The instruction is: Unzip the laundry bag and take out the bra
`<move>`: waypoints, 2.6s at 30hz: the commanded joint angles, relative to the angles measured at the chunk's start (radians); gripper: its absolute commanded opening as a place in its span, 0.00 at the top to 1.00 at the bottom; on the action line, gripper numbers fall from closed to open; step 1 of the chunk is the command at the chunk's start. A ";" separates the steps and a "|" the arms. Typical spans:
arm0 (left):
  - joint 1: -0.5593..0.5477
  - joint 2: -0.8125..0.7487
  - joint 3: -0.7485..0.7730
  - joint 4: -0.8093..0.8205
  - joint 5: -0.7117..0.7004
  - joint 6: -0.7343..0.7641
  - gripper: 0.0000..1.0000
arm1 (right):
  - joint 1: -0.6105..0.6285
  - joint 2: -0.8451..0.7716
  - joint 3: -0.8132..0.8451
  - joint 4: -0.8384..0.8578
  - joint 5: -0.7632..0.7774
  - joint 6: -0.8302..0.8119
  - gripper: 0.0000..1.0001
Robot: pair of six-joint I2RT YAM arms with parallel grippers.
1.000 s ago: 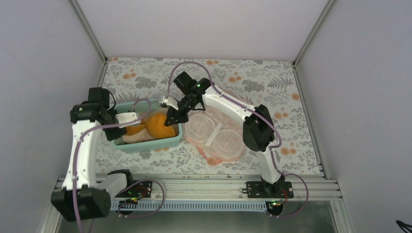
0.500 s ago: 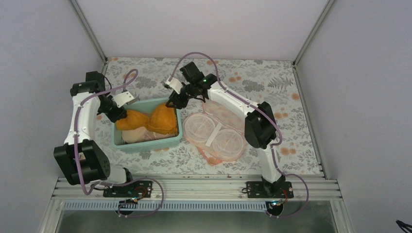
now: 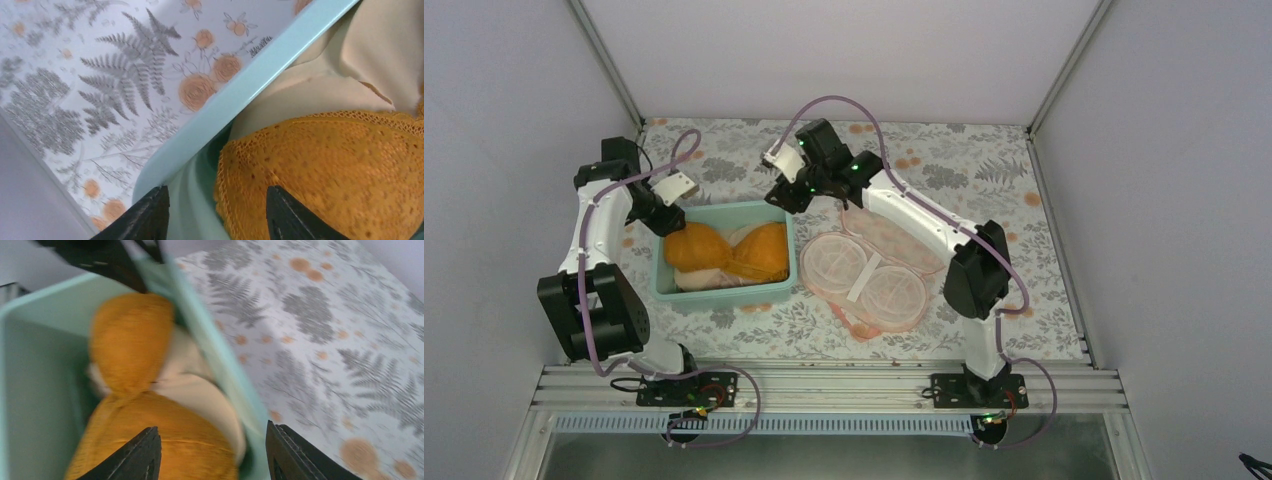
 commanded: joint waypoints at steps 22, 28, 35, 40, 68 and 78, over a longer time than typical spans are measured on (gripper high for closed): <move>-0.402 -0.258 0.167 0.057 0.245 -0.441 0.00 | -0.520 -0.541 -0.646 0.126 0.115 0.411 0.25; -0.567 -0.257 0.095 0.189 0.367 -0.722 0.00 | -0.798 -0.561 -0.833 0.139 0.056 0.391 0.23; -0.740 -0.155 0.048 0.293 0.362 -0.871 0.00 | -0.913 -0.451 -0.889 0.166 0.022 0.348 0.16; -0.885 -0.026 0.049 0.344 0.290 -0.946 0.00 | -0.917 -0.340 -0.864 0.168 0.052 0.333 0.17; -0.927 0.261 -0.071 0.510 0.006 -1.264 0.00 | -0.929 -0.228 -0.826 0.160 -0.090 0.190 0.96; -0.899 0.256 -0.056 0.539 -0.029 -1.219 0.00 | -0.986 -0.505 -0.800 0.106 0.095 0.230 0.96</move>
